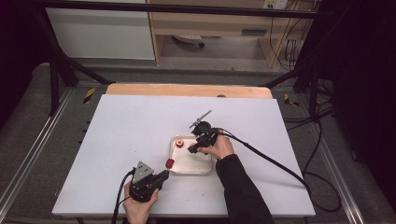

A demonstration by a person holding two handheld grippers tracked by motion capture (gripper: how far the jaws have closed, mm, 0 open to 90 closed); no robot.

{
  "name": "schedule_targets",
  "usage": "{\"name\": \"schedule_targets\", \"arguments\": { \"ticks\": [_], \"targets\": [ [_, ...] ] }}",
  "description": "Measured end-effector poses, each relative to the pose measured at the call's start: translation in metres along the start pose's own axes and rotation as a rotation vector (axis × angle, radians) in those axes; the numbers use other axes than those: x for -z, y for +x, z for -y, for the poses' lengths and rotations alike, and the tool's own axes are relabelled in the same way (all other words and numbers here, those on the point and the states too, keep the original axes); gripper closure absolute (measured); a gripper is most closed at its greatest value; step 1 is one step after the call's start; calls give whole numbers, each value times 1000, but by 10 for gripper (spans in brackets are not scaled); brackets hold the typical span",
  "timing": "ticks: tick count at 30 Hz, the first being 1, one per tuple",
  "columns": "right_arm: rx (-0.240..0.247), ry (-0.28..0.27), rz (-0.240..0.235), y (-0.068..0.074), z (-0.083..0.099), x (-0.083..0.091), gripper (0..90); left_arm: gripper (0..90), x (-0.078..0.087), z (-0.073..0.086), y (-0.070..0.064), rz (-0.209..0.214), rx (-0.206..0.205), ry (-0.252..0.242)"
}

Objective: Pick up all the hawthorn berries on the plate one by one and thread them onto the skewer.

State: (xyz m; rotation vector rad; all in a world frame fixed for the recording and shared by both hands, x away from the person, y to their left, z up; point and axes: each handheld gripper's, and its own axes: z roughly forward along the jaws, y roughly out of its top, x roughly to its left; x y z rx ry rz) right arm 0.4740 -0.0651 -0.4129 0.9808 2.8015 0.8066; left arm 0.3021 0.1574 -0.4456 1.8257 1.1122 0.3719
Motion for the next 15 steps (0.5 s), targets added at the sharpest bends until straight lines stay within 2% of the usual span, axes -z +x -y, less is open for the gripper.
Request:
{"name": "schedule_targets", "arguments": {
  "ticks": [3,10,15],
  "targets": [
    [18,35,9,-1,-3,-4,460,880,-1,0,0,3,-4,1],
    [25,54,-8,-2,-6,-9,527,880,-1,0,1,5,-5,14],
    [30,64,-3,-3,-6,-9,601,880,-2,0,1,5,-9,23]
  ]
}}
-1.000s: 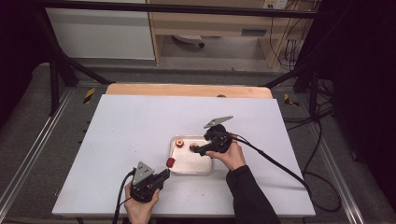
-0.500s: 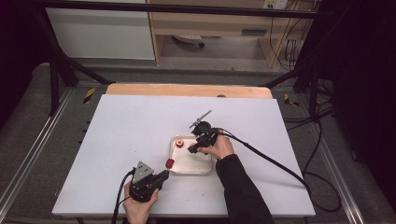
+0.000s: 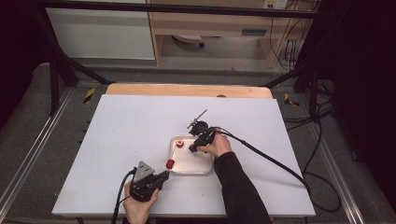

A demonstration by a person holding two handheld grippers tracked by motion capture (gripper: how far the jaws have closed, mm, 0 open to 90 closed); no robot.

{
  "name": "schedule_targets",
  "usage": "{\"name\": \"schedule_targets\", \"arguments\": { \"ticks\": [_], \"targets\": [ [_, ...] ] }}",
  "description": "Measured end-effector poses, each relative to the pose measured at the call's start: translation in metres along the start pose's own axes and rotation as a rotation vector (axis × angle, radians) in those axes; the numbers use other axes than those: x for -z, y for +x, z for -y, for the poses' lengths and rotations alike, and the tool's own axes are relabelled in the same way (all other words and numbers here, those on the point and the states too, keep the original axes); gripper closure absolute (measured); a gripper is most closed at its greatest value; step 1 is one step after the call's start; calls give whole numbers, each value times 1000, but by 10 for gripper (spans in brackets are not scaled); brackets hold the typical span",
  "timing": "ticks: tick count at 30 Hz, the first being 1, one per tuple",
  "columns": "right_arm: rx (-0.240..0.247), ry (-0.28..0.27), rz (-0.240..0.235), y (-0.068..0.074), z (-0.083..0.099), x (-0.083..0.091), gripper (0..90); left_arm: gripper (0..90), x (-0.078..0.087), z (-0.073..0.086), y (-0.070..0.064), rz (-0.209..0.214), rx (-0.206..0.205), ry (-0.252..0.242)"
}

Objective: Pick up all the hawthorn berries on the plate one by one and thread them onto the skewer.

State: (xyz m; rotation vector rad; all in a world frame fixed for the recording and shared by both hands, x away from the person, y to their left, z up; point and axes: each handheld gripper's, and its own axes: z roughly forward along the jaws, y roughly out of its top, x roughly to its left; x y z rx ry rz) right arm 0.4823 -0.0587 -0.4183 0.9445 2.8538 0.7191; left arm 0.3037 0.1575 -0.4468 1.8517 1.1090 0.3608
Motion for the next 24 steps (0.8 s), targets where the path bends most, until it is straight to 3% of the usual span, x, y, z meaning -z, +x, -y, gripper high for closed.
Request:
{"name": "schedule_targets", "arguments": {
  "ticks": [4,9,15,16,17,24],
  "targets": [
    [-20,8,0,0,0,3,605,880,0,0,0,0,-2,-3],
    [-112,-70,-33,3,1,19,607,880,1,0,-2,10,14,-24],
    [-225,-243,-88,9,10,47,607,880,0,-1,-9,26,39,-48],
    [-240,-274,-95,10,13,51,608,880,-1,-2,-9,33,25,-69],
    [-253,-311,-108,11,17,54,607,880,0,-2,-13,28,49,-56],
    [-388,-565,-193,15,49,70,608,882,-1,-5,-24,37,61,-89]
  ]
}}
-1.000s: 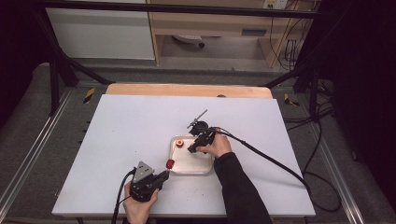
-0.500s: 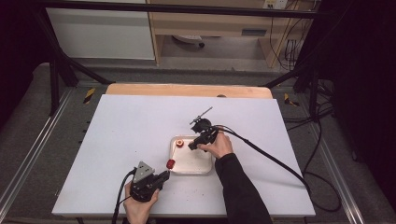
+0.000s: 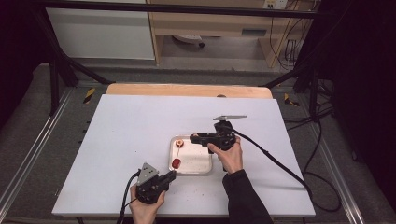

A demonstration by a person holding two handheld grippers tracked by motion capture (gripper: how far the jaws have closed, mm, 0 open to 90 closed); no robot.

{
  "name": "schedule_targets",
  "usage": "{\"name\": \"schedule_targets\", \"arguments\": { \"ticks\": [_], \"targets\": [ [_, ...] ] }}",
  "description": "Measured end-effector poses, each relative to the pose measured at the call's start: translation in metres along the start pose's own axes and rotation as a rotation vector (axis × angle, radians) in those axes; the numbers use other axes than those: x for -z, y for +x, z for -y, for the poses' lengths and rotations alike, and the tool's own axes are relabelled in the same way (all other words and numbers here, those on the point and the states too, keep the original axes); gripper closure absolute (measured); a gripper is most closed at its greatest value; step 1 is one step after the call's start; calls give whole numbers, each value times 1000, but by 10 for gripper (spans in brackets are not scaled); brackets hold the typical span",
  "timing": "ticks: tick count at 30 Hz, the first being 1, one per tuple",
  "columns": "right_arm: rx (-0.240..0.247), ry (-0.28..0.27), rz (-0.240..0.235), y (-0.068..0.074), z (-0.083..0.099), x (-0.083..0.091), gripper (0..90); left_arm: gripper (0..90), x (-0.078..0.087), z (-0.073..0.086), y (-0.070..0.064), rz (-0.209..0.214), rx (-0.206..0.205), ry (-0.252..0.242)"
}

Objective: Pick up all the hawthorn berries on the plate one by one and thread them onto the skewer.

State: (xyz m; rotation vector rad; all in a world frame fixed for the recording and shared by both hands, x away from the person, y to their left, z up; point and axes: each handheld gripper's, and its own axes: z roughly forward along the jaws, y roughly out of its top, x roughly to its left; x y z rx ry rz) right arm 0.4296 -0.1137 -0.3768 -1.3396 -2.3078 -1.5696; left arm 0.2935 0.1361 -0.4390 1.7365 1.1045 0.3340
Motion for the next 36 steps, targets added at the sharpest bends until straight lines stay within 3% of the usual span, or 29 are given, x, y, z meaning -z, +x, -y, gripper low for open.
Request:
{"name": "schedule_targets", "arguments": {
  "ticks": [7,18,28,36],
  "targets": [
    [-107,-211,-67,-3,20,15,608,882,-6,-1,-14,27,6,-3],
    [-145,-404,-86,4,33,11,609,882,-15,-1,-26,62,54,-1],
    [-132,-499,-103,9,39,9,609,882,-25,-5,-30,111,131,-5],
    [-116,-510,-109,11,41,9,609,882,-29,-6,-31,123,156,-10]
  ]
}}
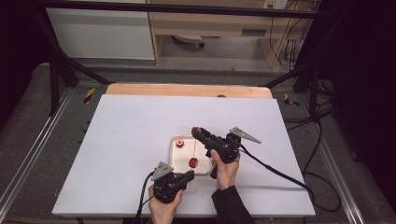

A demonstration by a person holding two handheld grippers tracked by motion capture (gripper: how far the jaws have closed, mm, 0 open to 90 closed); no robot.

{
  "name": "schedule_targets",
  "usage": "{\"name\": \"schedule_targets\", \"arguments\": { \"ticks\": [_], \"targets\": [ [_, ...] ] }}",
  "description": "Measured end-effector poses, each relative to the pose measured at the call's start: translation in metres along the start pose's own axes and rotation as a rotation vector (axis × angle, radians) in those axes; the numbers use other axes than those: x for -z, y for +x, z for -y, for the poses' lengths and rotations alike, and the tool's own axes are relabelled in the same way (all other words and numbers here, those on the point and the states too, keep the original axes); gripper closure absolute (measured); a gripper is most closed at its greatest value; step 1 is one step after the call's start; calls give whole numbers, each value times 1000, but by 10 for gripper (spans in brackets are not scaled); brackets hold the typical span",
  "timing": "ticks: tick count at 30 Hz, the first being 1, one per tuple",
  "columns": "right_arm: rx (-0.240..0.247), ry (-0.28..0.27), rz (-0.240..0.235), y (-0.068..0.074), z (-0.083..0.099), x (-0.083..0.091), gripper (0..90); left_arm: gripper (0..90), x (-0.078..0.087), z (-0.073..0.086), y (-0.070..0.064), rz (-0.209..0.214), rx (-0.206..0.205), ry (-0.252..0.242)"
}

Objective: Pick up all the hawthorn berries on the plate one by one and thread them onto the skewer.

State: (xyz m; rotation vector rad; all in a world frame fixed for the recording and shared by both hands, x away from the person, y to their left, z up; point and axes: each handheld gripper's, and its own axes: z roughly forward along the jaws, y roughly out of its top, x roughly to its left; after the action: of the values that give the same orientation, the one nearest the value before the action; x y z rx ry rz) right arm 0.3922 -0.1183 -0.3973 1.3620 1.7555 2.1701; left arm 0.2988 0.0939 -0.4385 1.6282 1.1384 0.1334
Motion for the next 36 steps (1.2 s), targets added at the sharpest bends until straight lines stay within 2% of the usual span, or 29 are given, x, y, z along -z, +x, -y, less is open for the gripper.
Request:
{"name": "schedule_targets", "arguments": {
  "ticks": [13,20,26,31,33,36],
  "targets": [
    [2,18,-7,0,4,-1,610,883,-1,-2,2,3,32,-10],
    [23,31,-6,0,7,-1,611,884,-1,-3,3,30,85,-24],
    [26,19,-5,2,9,1,611,883,-2,-1,5,31,120,-39],
    [27,46,1,2,8,2,611,885,-4,1,4,13,95,-34],
    [43,64,2,2,6,2,612,885,-4,1,3,8,61,-19],
    [56,143,-2,-1,1,3,613,886,-3,0,5,-8,8,16]
  ]
}}
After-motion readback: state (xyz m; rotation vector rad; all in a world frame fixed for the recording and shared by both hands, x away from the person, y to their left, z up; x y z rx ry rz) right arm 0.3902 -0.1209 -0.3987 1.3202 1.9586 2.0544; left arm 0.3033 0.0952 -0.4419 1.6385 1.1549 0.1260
